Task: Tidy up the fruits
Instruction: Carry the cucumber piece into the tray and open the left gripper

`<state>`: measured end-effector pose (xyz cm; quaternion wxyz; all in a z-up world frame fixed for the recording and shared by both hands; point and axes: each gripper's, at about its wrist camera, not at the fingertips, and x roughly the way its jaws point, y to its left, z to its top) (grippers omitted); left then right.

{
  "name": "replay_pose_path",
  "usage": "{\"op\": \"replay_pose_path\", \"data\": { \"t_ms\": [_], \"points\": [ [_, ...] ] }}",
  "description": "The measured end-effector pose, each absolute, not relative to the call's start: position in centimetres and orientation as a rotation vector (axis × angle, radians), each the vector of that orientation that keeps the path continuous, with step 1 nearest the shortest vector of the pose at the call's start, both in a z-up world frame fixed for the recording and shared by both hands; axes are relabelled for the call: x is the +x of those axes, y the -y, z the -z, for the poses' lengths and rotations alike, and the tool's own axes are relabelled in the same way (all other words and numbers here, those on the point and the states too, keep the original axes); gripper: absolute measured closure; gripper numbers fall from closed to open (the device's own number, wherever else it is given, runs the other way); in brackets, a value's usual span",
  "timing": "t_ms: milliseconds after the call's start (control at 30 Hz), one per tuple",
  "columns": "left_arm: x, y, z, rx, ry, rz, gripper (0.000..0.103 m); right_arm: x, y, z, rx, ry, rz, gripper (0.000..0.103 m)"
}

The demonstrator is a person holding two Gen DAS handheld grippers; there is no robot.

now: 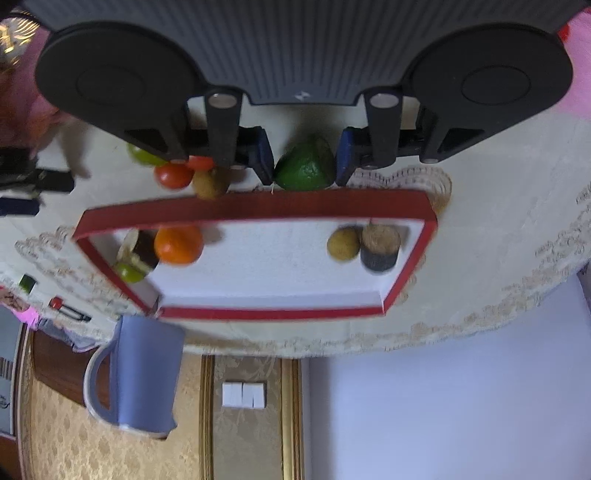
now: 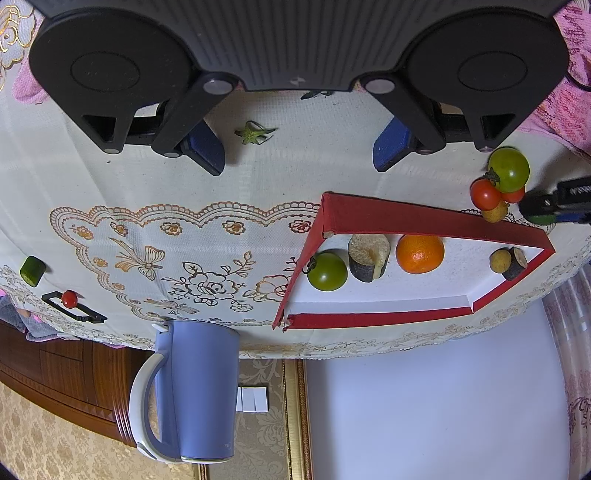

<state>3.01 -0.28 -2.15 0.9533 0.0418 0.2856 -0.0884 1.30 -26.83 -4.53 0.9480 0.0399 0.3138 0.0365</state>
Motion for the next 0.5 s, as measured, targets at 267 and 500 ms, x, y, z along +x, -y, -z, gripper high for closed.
{"op": "replay_pose_path", "data": {
  "t_ms": [267,500],
  "points": [
    [6.5,2.1,-0.2,0.108,-0.531,0.167,0.071,1.3,26.9,4.5,0.084,-0.638,-0.075,0.015],
    [11.1,3.1,1.3,0.125,-0.58,0.109,0.071,1.3,26.9,4.5,0.084,-0.638,-0.075,0.015]
  ]
}}
